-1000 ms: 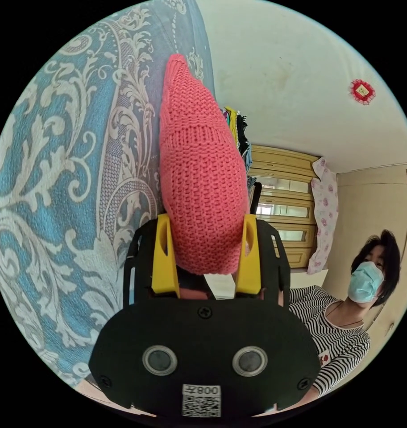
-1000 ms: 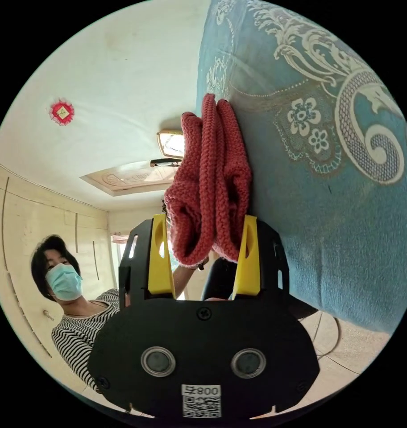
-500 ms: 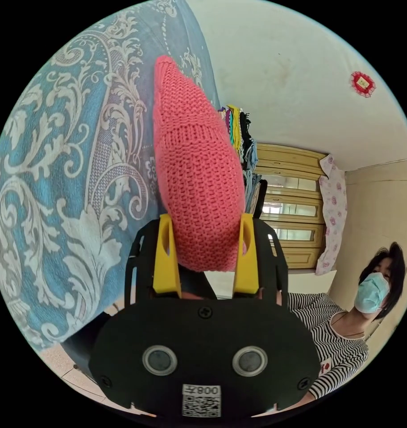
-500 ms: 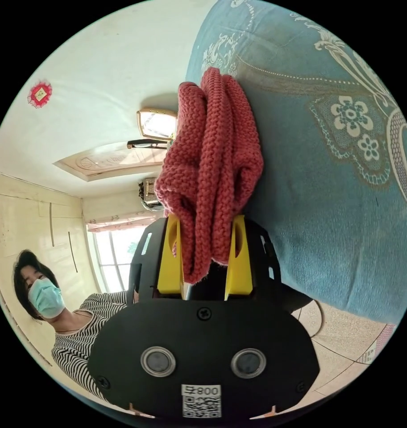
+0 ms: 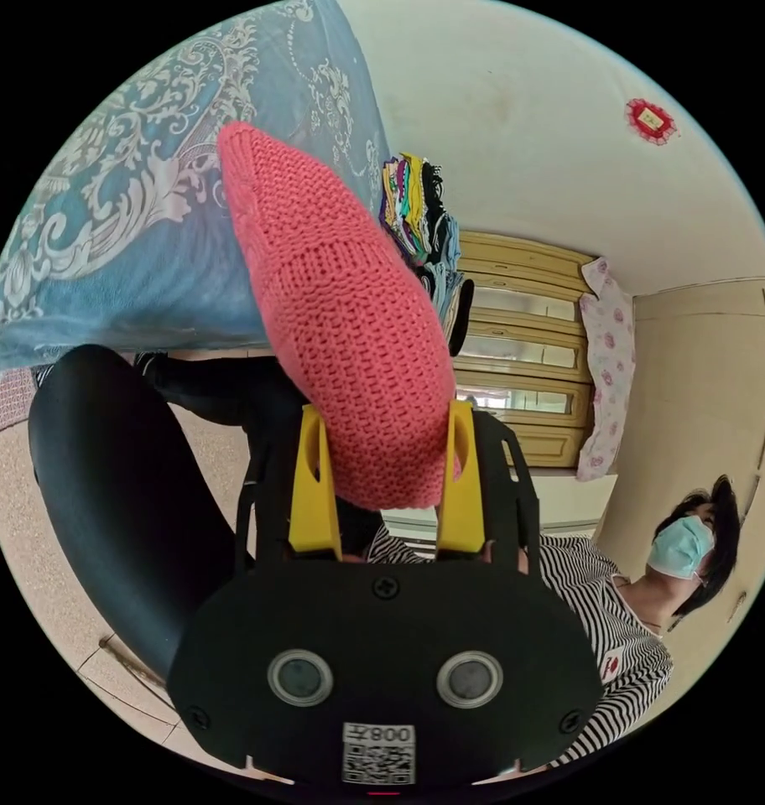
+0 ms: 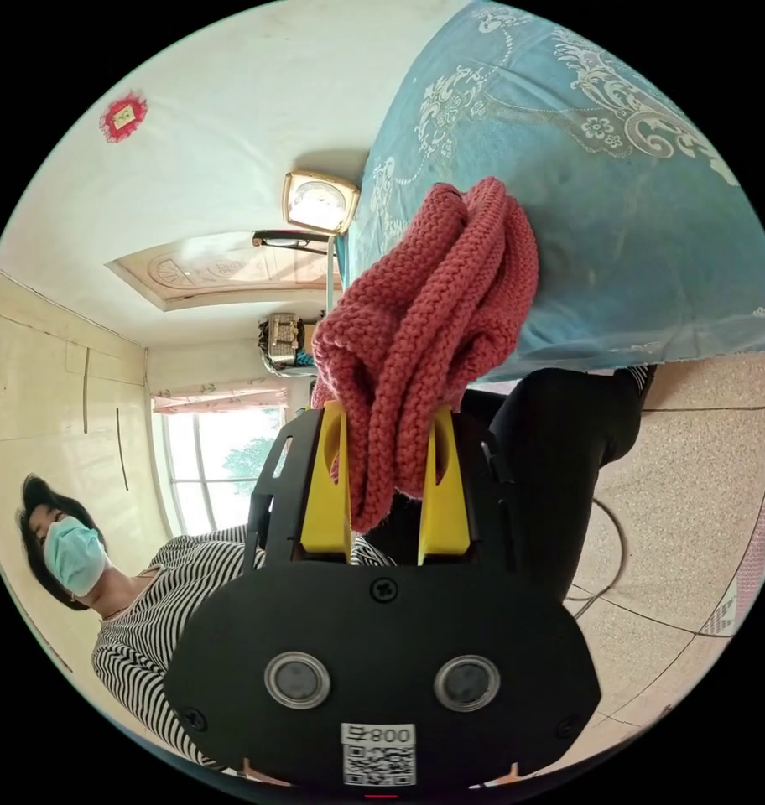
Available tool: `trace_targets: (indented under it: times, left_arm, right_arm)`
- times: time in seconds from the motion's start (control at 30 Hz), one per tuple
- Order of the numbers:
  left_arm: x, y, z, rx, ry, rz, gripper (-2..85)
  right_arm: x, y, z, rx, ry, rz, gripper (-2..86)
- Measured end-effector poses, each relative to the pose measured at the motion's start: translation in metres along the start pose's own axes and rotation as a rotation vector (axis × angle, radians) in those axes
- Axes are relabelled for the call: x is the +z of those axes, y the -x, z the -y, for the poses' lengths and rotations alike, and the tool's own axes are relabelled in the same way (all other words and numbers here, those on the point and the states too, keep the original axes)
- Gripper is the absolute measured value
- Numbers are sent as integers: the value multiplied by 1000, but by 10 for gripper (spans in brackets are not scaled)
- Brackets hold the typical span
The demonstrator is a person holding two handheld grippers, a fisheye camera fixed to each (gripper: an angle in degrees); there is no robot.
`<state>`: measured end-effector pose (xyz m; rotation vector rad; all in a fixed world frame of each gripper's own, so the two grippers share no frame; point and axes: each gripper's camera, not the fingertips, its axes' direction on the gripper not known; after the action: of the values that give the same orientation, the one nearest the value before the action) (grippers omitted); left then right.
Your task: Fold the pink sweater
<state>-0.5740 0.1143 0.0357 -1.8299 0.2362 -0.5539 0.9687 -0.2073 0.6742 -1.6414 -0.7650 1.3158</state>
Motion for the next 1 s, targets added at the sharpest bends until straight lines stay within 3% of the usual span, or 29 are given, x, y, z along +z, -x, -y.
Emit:
trace_targets:
  times: [0.53, 1.0]
  left_arm:
    - [142, -1, -38, -4, 13, 22, 198]
    - [330, -12, 70, -74, 200, 78, 198]
  right_arm:
    - [-18, 17, -151, -36, -20, 25, 133]
    - [-80, 38, -220, 82, -58, 129, 133]
